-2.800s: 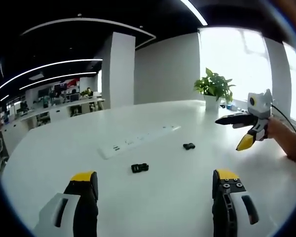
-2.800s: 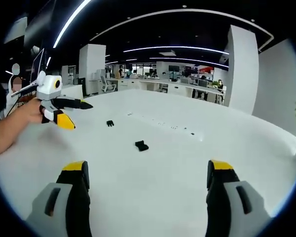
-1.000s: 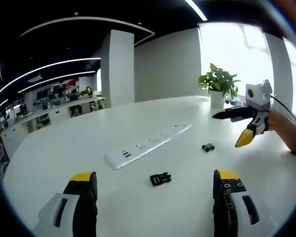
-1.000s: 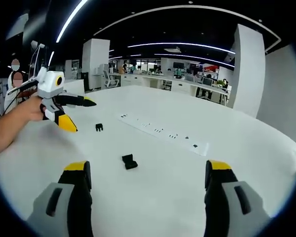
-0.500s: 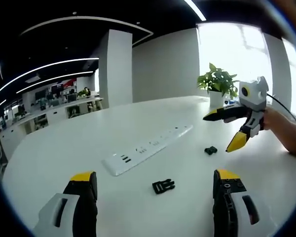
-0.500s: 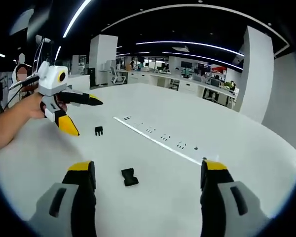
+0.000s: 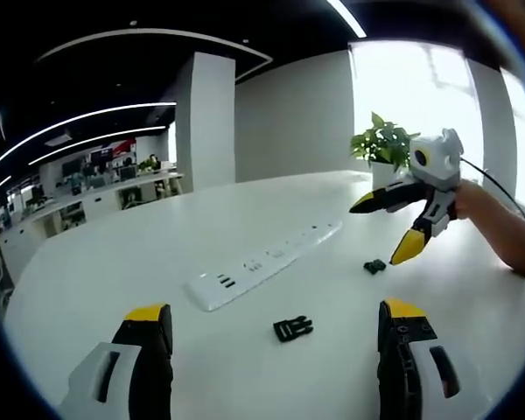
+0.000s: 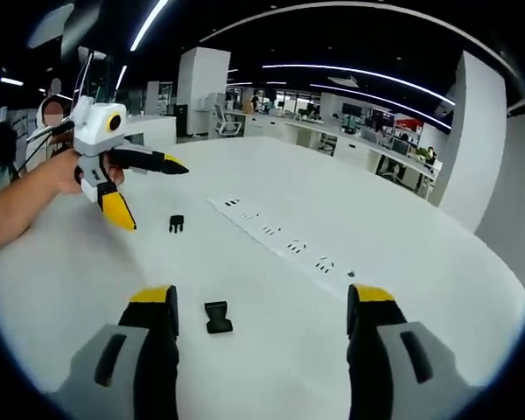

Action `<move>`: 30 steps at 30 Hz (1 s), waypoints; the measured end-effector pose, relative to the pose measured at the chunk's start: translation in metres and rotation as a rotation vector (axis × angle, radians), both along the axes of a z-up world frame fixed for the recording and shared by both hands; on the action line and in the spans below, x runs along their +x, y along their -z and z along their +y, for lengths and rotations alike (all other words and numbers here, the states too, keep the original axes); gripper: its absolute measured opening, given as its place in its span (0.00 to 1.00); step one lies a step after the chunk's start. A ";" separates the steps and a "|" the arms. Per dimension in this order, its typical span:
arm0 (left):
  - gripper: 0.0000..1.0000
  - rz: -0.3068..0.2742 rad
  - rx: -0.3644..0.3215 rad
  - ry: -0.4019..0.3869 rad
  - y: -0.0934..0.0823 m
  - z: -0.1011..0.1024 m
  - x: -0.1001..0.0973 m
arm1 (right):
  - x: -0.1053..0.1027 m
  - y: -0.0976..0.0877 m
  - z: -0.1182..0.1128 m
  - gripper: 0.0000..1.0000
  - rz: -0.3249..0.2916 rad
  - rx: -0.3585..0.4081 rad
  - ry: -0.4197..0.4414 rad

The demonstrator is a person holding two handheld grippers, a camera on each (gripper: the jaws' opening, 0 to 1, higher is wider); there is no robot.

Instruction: Snap the two parts of the plastic buckle together until the buckle closes and remains connected.

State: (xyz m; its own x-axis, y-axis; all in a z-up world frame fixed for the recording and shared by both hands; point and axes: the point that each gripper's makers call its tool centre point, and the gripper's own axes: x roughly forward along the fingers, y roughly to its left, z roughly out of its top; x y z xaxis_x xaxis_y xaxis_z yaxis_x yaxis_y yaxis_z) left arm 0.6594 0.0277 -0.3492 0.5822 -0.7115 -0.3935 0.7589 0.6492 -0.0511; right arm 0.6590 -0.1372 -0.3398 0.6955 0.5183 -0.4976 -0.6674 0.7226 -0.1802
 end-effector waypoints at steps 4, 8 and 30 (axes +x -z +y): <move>0.99 0.003 0.008 0.009 0.003 -0.002 -0.001 | -0.004 0.001 0.006 0.71 0.018 -0.008 -0.044; 0.99 0.006 0.013 0.012 0.005 -0.002 0.000 | -0.010 0.007 0.012 0.62 0.055 -0.033 -0.081; 0.99 0.007 0.011 0.014 0.005 -0.003 0.002 | -0.015 0.022 0.019 0.42 0.034 -0.101 -0.073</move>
